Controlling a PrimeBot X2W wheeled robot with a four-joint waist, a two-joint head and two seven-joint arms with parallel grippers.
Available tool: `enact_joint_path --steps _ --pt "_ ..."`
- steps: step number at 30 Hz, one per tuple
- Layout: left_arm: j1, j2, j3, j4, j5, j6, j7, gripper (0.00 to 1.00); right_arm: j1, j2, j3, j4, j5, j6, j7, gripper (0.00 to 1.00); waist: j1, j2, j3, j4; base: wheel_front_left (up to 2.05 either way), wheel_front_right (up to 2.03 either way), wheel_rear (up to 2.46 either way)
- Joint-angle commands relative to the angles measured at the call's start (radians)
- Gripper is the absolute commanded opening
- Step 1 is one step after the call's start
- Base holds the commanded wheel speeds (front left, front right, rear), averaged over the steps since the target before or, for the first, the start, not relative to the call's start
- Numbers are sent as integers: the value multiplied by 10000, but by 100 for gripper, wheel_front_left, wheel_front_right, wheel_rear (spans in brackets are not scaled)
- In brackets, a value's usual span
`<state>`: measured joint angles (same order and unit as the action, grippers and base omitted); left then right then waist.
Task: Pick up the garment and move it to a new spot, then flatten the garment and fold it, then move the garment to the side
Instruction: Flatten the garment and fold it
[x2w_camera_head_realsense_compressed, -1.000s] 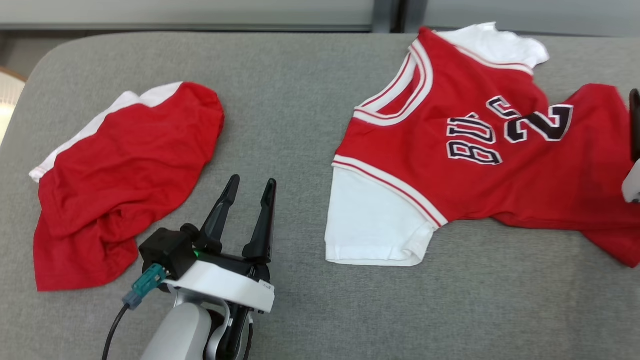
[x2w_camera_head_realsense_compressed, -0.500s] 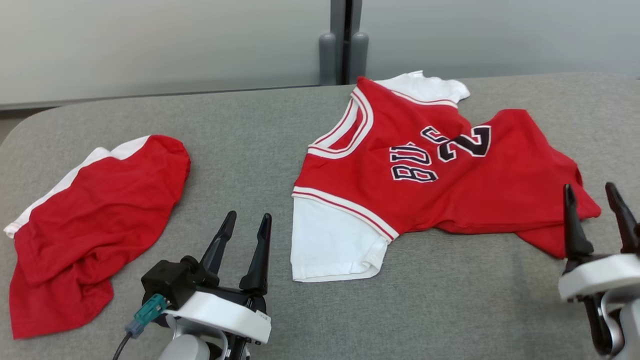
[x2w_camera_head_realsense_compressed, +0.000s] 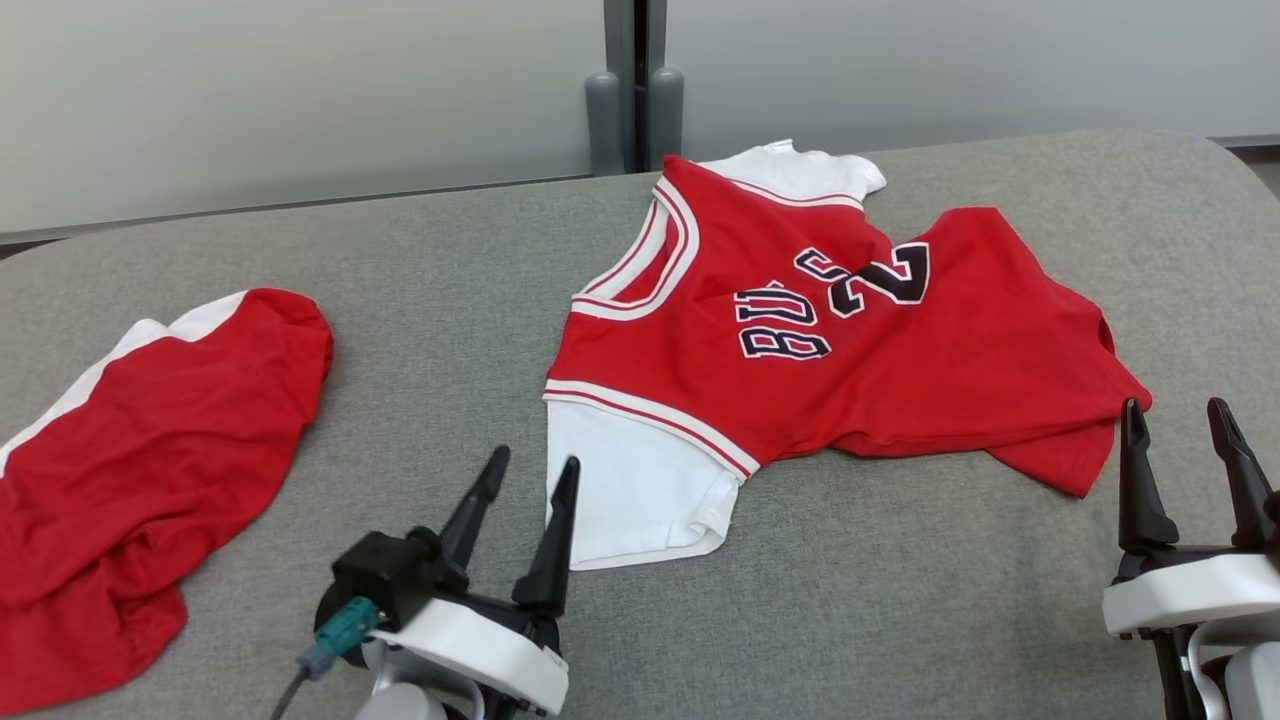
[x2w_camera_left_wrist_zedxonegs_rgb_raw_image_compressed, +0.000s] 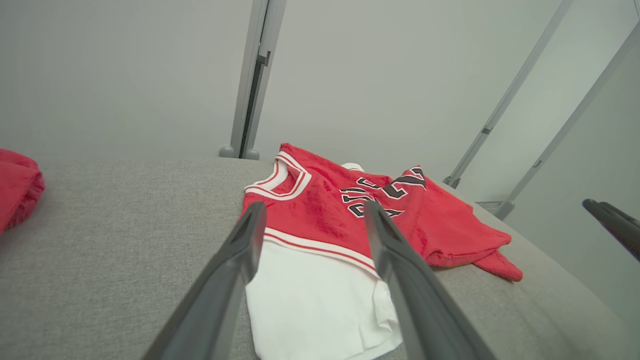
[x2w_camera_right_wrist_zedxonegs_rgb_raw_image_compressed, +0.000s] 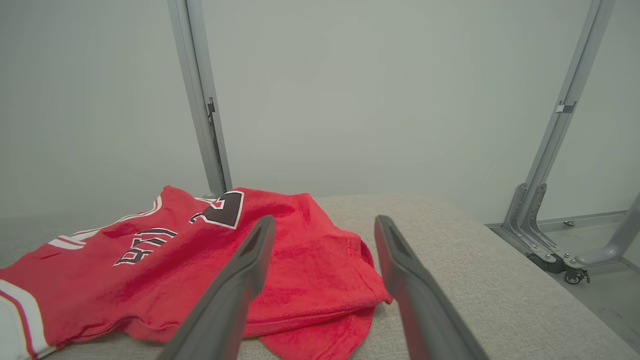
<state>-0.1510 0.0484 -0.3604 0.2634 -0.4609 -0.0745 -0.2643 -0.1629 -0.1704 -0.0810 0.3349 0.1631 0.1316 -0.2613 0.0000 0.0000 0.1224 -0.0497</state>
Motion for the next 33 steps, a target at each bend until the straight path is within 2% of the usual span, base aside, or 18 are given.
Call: enact_joint_path --steps 1,10,12,16,20,21,22,26,29,33 --pt "-82 38 -155 253 38 1 1 100 94 7 -18 -71 -117 -17 -45 100 0 0 69 -79 0 0 0" --pt "-706 31 -984 3077 -92 947 162 100 47 22 120 -149 -182 -17 -39 100 0 0 262 -560 0 0 0" --pt "-971 42 -1193 3514 177 1093 172 100 71 14 85 -168 -176 -17 -41 100 0 0 291 -630 0 0 0" --pt "-1231 50 -1368 4231 217 1202 141 100 154 -147 135 -232 -427 -17 -44 100 0 0 346 -740 0 0 0" --pt "-1418 45 -1604 4659 276 1086 236 100 117 -179 7 -347 -461 -17 -45 100 0 0 415 -771 0 0 0" --pt "-1459 44 -1693 4717 222 935 224 25 106 -178 -57 -366 -453 -17 -46 100 0 0 433 -768 0 0 0" --pt "-1498 40 -1716 4738 140 855 190 0 90 -162 -126 -356 -421 -17 -29 100 0 0 457 -755 0 0 0" --pt "-1790 41 -1409 4262 -55 1058 7 0 -114 -47 -504 -34 -298 -17 272 100 0 0 569 -602 0 0 0" --pt "-1828 47 -1099 3599 209 1289 -10 0 -375 116 -904 423 131 -17 692 100 0 0 653 -409 0 0 0" --pt "-1488 42 -779 2546 465 1079 7 0 -878 141 -1427 1189 597 -17 1139 100 0 0 845 -156 0 0 0"
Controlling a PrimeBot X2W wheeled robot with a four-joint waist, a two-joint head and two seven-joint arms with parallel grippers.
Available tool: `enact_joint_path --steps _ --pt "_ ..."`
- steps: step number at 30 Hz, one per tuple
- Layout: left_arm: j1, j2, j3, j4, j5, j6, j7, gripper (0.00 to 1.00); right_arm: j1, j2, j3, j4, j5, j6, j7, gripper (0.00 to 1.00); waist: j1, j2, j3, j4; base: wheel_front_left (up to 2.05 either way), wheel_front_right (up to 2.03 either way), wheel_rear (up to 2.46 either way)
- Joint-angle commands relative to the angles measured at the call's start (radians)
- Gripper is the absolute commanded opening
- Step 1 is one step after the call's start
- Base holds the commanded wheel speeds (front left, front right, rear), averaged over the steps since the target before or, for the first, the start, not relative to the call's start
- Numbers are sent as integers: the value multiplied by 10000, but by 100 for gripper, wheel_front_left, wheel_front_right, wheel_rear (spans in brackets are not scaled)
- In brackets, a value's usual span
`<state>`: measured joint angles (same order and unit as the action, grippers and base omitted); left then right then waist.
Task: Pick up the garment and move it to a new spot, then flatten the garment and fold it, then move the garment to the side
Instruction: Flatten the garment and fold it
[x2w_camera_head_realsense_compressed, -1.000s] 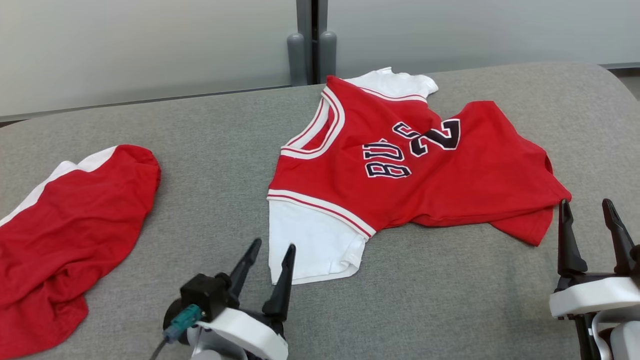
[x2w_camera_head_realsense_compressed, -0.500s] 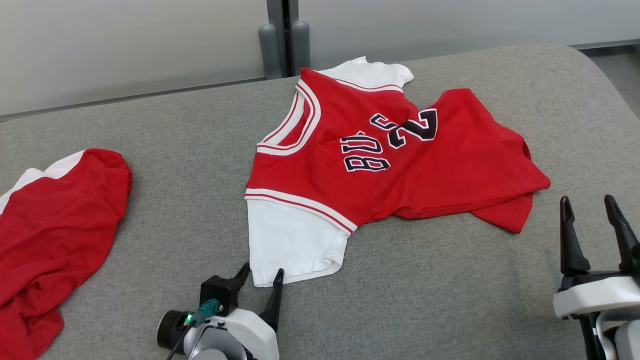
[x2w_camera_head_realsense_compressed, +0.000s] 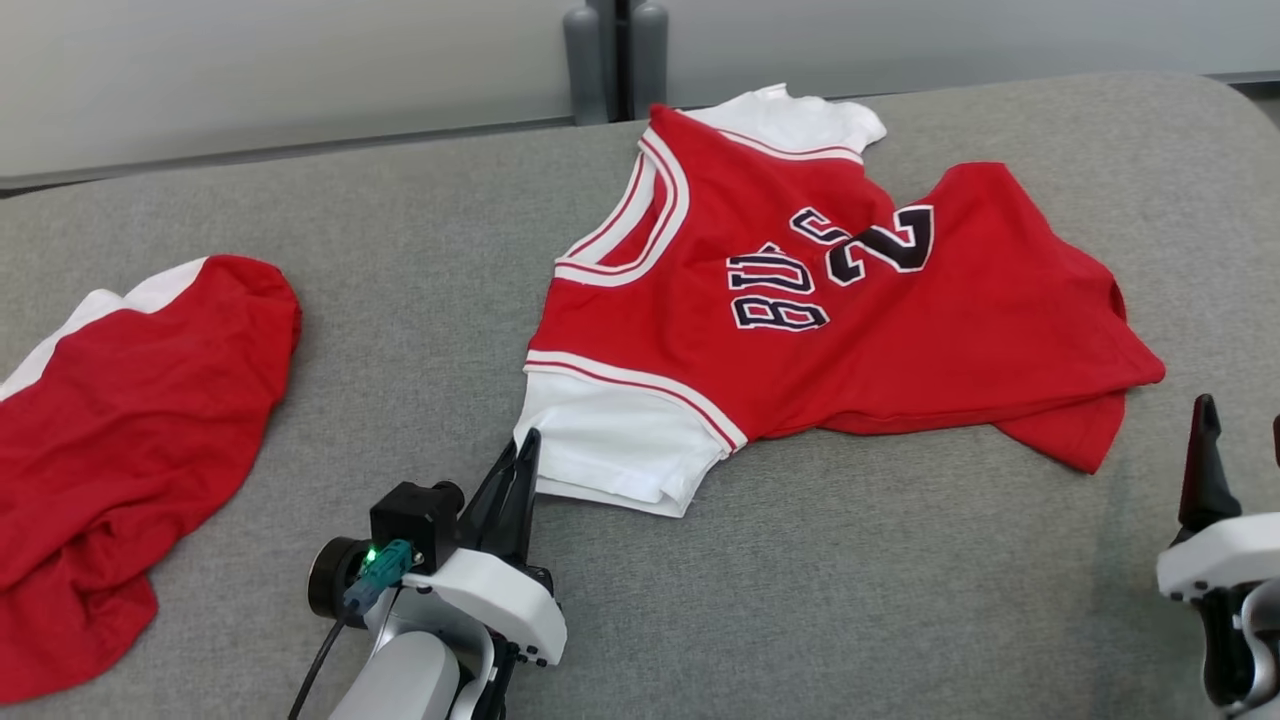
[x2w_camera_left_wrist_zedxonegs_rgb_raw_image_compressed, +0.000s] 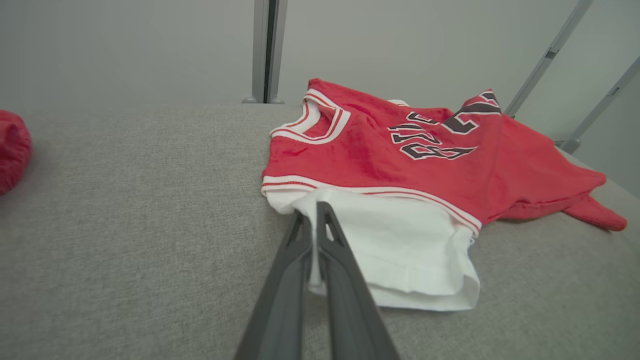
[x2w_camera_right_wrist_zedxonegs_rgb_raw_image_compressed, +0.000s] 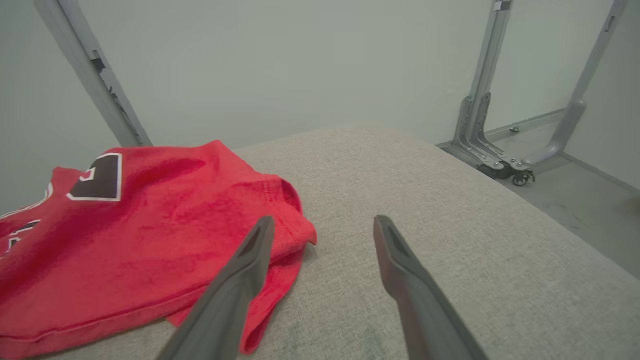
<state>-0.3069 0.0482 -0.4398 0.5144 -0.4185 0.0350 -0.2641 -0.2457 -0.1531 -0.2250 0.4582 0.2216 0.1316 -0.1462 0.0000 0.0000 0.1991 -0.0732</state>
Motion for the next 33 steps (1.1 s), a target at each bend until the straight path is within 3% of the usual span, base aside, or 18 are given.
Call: enact_joint_path --steps 1,10,20,21,22,23,33 --pt "124 44 83 -168 124 -47 2 0 -232 -2 -152 166 149 -17 104 100 0 0 141 137 0 0 0" --pt "36 43 -36 -753 476 -402 1 0 -1777 -387 -663 2358 829 -13 363 100 0 0 849 731 0 0 0" --pt "-4 43 -6 -800 543 -395 0 0 -2494 -683 -229 3670 1466 -11 6 100 0 0 963 1011 0 0 0" --pt "3 43 3 -806 546 -398 -2 0 -2514 -725 -152 3752 1530 -11 -25 76 0 0 947 1018 0 0 0" --pt "16 44 10 -811 546 -400 -2 0 -2540 -740 -74 3844 1625 -11 -41 25 0 0 926 1020 0 0 0" --pt "32 43 22 -812 546 -398 -1 0 -2560 -752 -6 3907 1689 -11 -65 0 0 0 900 1017 0 0 0" --pt "257 43 259 -1613 -304 -396 -2 0 -2376 -1009 862 3757 1897 -11 -614 0 0 0 365 861 0 0 0"
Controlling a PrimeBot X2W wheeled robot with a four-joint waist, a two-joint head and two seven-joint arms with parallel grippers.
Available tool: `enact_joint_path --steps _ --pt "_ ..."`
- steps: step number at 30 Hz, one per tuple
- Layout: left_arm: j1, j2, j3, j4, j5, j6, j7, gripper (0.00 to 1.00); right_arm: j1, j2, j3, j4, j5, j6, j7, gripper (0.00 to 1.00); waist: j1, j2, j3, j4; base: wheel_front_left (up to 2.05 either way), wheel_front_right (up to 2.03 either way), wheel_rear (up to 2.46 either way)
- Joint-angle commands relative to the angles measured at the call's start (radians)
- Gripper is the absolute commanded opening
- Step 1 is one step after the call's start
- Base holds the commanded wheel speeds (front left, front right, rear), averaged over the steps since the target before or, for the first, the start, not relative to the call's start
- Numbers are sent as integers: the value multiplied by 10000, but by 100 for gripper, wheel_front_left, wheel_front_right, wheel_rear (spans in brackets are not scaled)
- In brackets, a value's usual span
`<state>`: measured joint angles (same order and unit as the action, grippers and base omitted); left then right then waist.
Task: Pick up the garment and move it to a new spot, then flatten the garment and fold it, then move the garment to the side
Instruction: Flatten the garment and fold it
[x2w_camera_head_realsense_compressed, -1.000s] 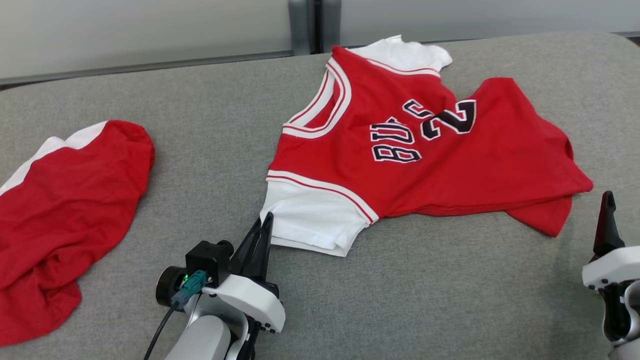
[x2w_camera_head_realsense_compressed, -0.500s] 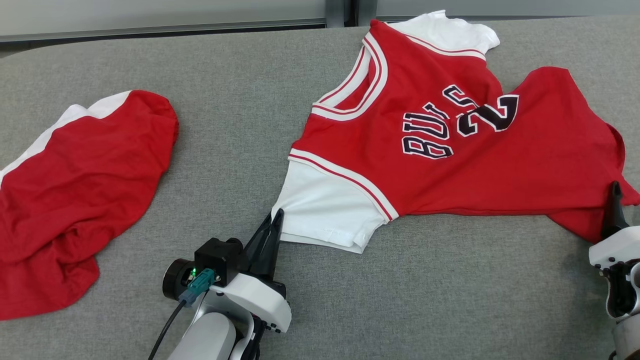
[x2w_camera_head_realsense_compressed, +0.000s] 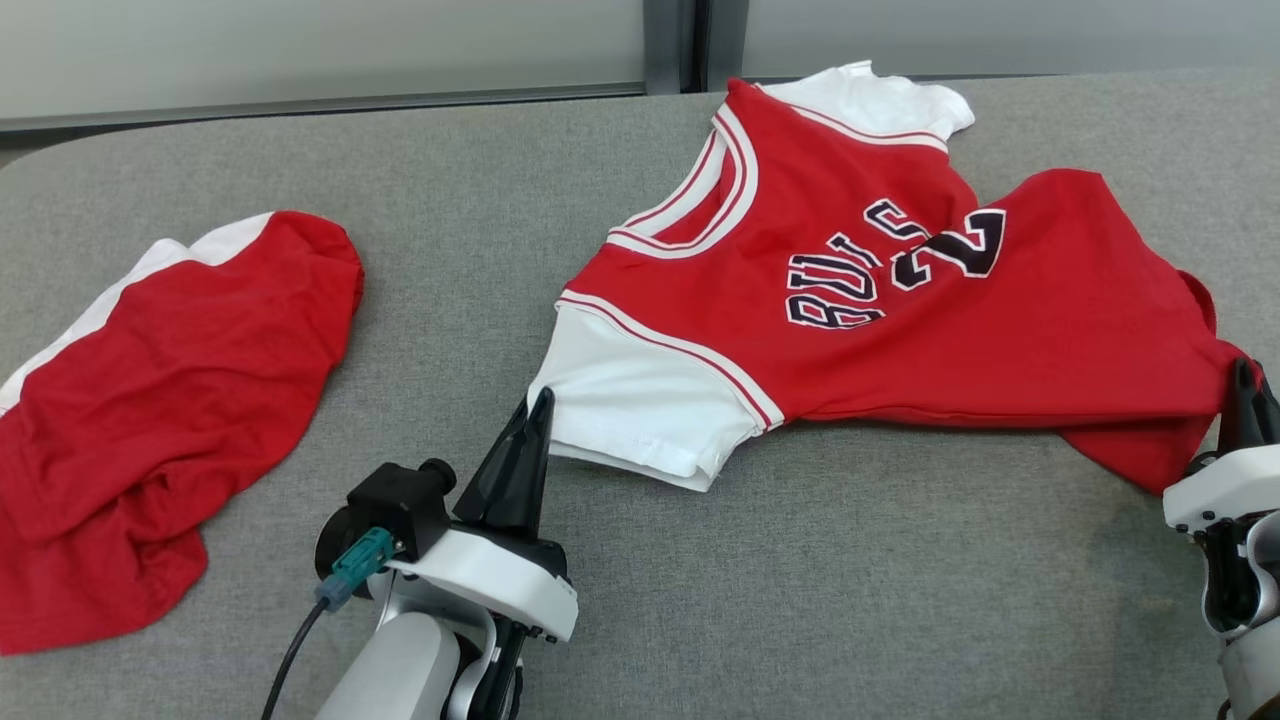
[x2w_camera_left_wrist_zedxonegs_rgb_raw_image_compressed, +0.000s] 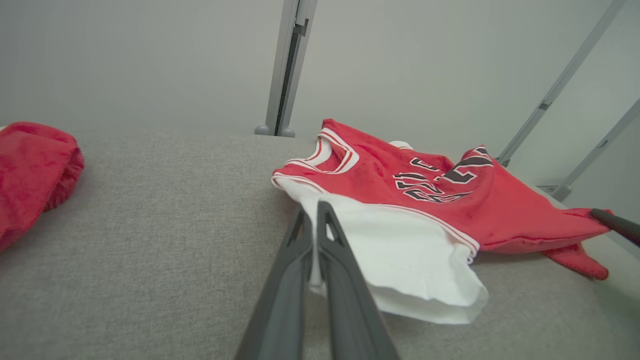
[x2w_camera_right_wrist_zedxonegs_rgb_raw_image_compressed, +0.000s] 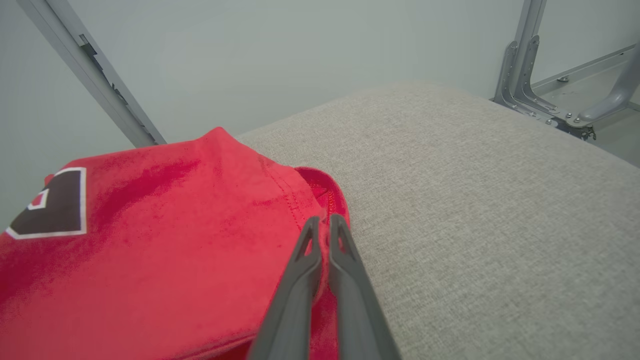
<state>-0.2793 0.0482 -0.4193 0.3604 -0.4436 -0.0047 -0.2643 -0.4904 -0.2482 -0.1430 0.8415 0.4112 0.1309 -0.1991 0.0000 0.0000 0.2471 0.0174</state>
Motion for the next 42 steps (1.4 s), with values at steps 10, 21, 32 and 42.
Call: enact_joint_path --steps 10,21,32,42 --pt "-1034 46 465 -1753 -535 -107 7 0 -287 -565 1002 -2370 25 -4 260 0 0 0 -1339 -355 0 0 0" --pt "-3401 216 1278 -3145 -1446 73 1169 0 -1737 -724 1050 -5000 -582 -4 2290 0 0 0 -2620 -682 0 0 0" --pt "-3944 193 1868 -4300 -2267 610 1912 0 -1600 3 -90 -6824 -1497 -4 3944 0 0 0 -2926 -711 0 0 0" --pt "-4951 504 1882 -3842 -2177 862 2729 0 -1957 191 -342 -7379 -1967 -4 5183 0 0 0 -1875 -772 0 0 0"
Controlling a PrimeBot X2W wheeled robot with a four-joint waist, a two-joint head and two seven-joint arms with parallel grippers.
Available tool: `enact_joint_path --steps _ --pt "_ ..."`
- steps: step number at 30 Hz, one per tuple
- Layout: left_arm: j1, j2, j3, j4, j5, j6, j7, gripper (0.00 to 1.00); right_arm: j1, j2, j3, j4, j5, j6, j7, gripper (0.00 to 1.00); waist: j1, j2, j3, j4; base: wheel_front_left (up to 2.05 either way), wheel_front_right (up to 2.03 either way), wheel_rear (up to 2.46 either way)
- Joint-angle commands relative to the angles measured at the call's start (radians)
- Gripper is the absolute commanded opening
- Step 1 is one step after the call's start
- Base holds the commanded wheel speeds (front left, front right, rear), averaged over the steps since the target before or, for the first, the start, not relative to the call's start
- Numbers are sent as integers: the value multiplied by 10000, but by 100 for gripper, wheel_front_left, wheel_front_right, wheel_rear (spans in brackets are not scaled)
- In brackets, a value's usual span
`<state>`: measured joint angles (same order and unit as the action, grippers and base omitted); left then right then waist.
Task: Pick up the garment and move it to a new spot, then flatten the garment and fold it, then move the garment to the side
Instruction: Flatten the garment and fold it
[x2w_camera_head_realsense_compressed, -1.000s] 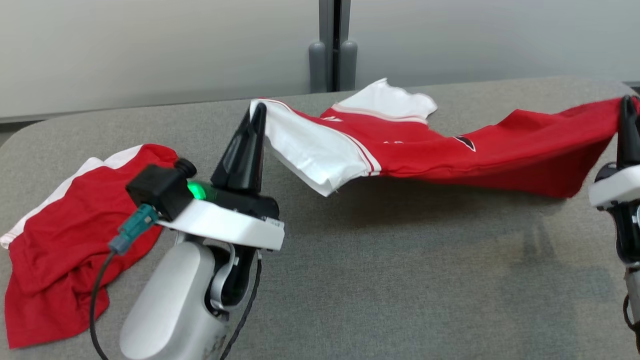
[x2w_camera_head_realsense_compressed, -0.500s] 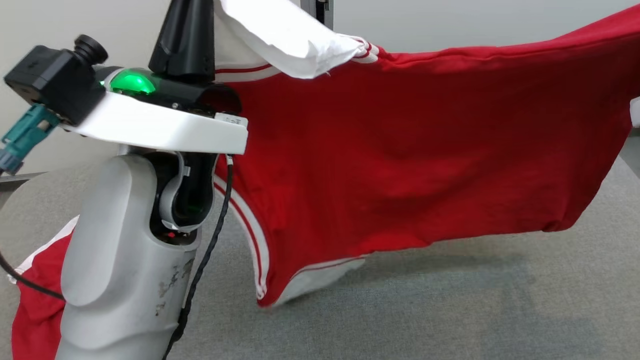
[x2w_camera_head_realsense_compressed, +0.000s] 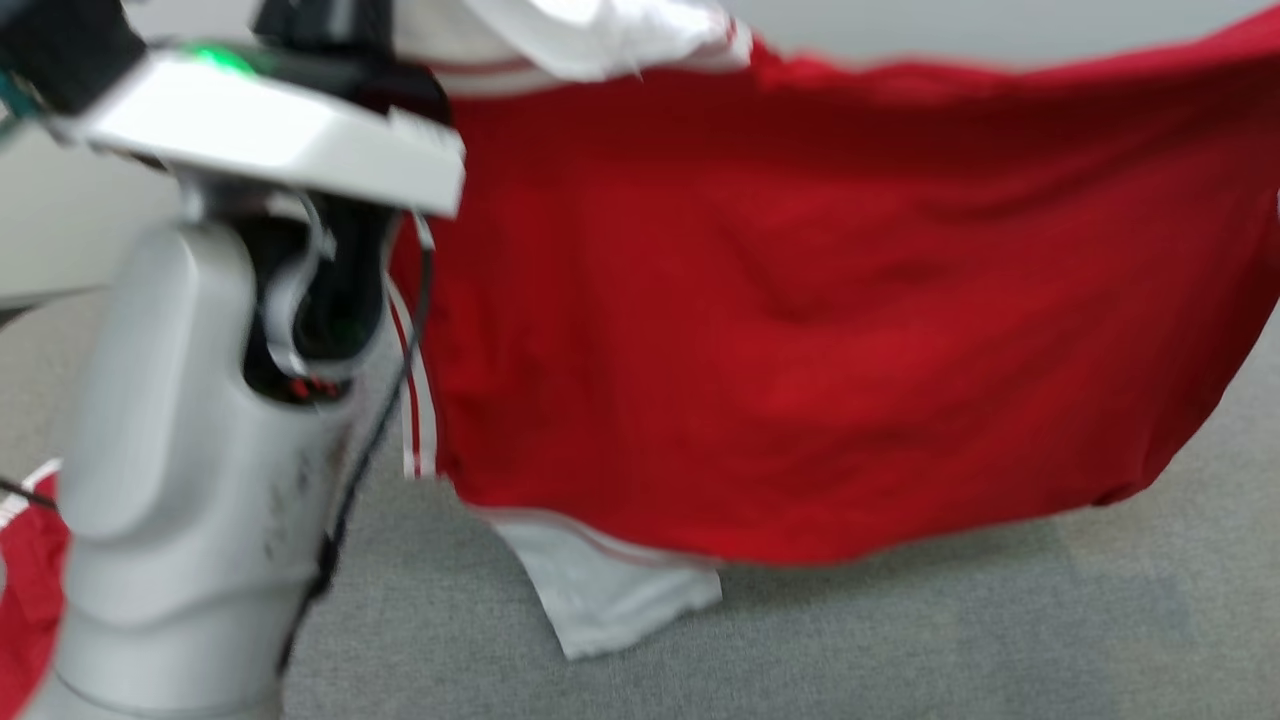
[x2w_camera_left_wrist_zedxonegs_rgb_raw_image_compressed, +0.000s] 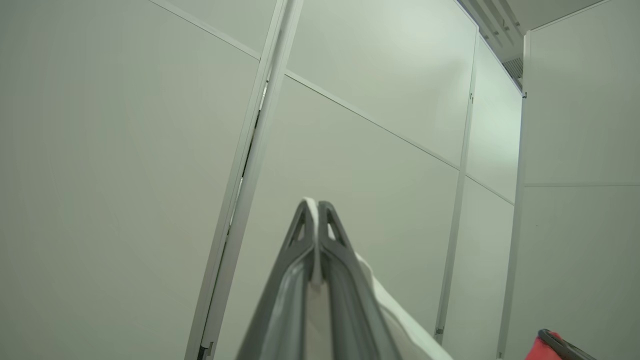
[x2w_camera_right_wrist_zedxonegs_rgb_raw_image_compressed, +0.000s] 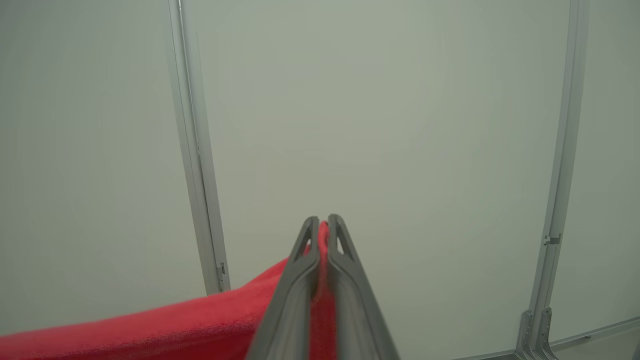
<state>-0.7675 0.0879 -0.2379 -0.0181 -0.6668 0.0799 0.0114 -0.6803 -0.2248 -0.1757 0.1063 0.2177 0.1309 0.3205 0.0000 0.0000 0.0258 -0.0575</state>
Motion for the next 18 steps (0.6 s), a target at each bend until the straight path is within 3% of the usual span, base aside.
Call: enact_joint_path --steps 1,9,13,18 --pt "-410 139 99 203 41 -9 43 0 -297 -55 16 86 -54 -4 15 0 0 0 607 -44 0 0 0" --pt "-4665 672 59 2815 630 -583 335 0 -4200 -80 151 1981 -187 -4 -977 0 0 0 3561 -226 0 0 0" --pt "-6904 733 127 4316 1111 -803 -536 0 -6406 -111 253 3306 -488 -4 -2394 0 0 0 4543 -71 0 0 0" --pt "-8599 538 189 5981 1420 -1015 -1962 0 -8169 67 428 4982 -422 -4 -4279 0 0 0 4980 124 0 0 0"
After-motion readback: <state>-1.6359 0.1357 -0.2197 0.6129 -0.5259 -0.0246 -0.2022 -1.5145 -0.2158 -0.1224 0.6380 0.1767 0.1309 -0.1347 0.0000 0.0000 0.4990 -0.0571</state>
